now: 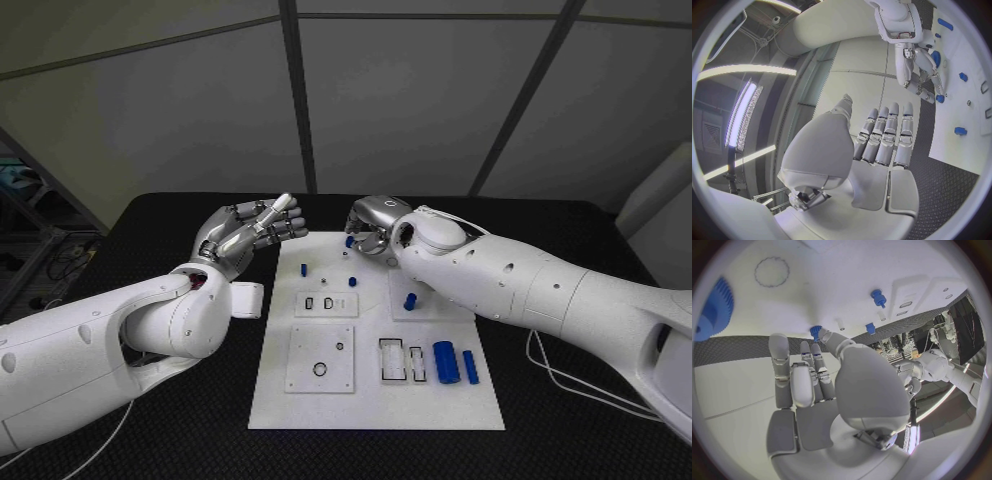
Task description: Assemble the parts on the task board
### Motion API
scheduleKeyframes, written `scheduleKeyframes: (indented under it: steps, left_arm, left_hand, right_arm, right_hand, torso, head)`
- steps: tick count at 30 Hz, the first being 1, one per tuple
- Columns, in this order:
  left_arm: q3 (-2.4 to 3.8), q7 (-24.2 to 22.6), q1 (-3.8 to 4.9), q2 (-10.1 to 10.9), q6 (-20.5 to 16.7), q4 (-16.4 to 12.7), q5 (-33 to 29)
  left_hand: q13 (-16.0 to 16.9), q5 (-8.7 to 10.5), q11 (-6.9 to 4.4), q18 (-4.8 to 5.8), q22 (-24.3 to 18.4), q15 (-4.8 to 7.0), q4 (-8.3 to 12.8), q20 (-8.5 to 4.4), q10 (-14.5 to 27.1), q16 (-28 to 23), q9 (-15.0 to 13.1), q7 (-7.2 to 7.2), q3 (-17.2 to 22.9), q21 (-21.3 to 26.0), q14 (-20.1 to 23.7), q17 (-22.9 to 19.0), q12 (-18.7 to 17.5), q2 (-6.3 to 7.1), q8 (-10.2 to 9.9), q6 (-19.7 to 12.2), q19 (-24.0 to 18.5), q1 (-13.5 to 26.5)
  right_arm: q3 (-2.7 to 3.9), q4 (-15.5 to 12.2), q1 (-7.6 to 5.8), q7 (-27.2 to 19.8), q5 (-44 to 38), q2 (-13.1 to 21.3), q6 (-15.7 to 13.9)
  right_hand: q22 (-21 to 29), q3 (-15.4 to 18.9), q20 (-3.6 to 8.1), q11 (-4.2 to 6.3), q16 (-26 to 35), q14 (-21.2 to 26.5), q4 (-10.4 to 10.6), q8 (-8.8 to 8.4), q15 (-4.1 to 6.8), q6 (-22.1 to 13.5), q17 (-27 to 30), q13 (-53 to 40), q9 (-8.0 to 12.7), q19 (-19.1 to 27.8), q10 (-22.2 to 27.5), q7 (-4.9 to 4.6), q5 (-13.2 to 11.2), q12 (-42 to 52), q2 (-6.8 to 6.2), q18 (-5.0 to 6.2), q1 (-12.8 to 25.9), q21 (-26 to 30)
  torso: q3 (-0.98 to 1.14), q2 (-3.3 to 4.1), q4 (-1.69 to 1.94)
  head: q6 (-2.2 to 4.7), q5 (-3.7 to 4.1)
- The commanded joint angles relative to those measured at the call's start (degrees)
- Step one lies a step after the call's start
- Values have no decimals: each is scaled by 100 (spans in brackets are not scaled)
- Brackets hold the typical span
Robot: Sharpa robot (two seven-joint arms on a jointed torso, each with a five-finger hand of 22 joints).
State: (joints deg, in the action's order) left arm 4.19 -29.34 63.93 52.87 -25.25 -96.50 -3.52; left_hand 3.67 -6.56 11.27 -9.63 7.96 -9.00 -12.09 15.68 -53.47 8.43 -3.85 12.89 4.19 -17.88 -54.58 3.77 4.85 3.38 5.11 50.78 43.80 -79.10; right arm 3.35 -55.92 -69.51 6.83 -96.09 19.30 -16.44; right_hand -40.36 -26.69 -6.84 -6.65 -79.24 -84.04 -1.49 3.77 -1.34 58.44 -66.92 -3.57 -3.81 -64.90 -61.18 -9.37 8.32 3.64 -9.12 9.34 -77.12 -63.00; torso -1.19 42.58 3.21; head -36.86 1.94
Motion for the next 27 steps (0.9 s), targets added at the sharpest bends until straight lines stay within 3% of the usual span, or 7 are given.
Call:
scheduleKeyframes:
  steps: [1,11,13,18,20,22,27]
  left_arm:
    - [6,-8,12,8,94,-9,63]
    - [6,-5,12,62,140,17,87]
    - [6,-2,12,68,151,35,128]
    - [5,6,12,75,186,73,186]
    - [5,10,12,74,196,93,200]
    - [5,10,12,68,200,105,207]
    - [5,10,11,41,206,132,213]
  left_hand:
    - [-7,21,21,-85,-9,-33,34,-8,-1,-38,7,103,-1,-31,0,-5,-30,-27,-26,30,44,30]
    - [-1,22,13,-85,-17,-31,48,-7,-27,-51,2,91,1,-28,-6,-3,-29,-37,-26,59,43,34]
    - [5,23,1,-82,-36,-28,68,-4,-84,-69,-5,81,0,-7,-18,-1,-18,-48,-20,115,9,44]
    - [11,24,-23,-86,-66,-16,112,-4,-214,-91,-14,65,-3,21,-65,4,7,-73,-8,234,-37,61]
    - [11,24,-28,-89,-69,-12,121,-5,-240,-94,-13,62,-3,18,-79,5,11,-79,-10,252,-32,65]
    - [11,24,-28,-89,-69,-12,121,-5,-241,-94,-13,62,-4,18,-80,5,11,-79,-11,253,-32,65]
    - [11,24,-29,-90,-69,-11,123,-6,-245,-94,-12,61,-4,16,-83,6,11,-80,-12,254,-28,65]
  right_arm:
    - [2,-122,-11,-24,11,81,-90]
    - [5,-1221,-10,89,583,1152,-516]
    - [12,-1444,-15,168,888,1444,-455]
    - [185,-1682,-23,352,1435,1980,-75]
    - [227,-1697,-25,418,1632,2160,134]
    - [245,-1679,-26,455,1718,2234,257]
    - [264,-1594,-27,502,1807,2251,465]
  right_hand:
    - [44,51,1,13,47,-188,0,-22,-39,-54,36,0,6,69,63,1,-23,-2,-36,-17,9,47]
    - [-164,122,35,106,26,-193,94,47,29,142,4,-68,-33,-72,-522,-12,90,289,15,-49,76,-93]
    - [-324,240,44,174,-33,-216,183,0,88,62,-102,-151,-13,-174,-945,-13,145,489,-80,-79,221,-191]
    - [-909,806,196,416,-248,-292,307,26,295,-91,-494,-609,-16,-570,-1966,165,294,1221,-365,-181,378,-545]
    - [-1272,1602,321,470,-555,-381,440,148,376,-167,-1065,-2941,-55,-822,-1752,256,625,3520,-199,-268,134,-764]
    - [-1525,1943,286,452,-735,-436,598,238,239,-249,-1455,-5125,-63,-931,-1721,208,640,5602,-104,-295,-14,-904]
    - [-1789,2244,167,328,-878,-490,910,391,230,-430,-1784,-6890,-56,-1022,-1962,100,662,7223,-20,-344,-171,-1068]
  torso:
    - [4,-1,-4]
    - [15,-11,-80]
    - [21,-17,-102]
    - [42,-18,-148]
    - [50,-18,-144]
    - [39,-16,-131]
    - [36,-10,-113]
  head:
    - [2,4]
    - [46,6]
    - [53,10]
    - [87,11]
    - [88,27]
    - [88,54]
    - [85,74]
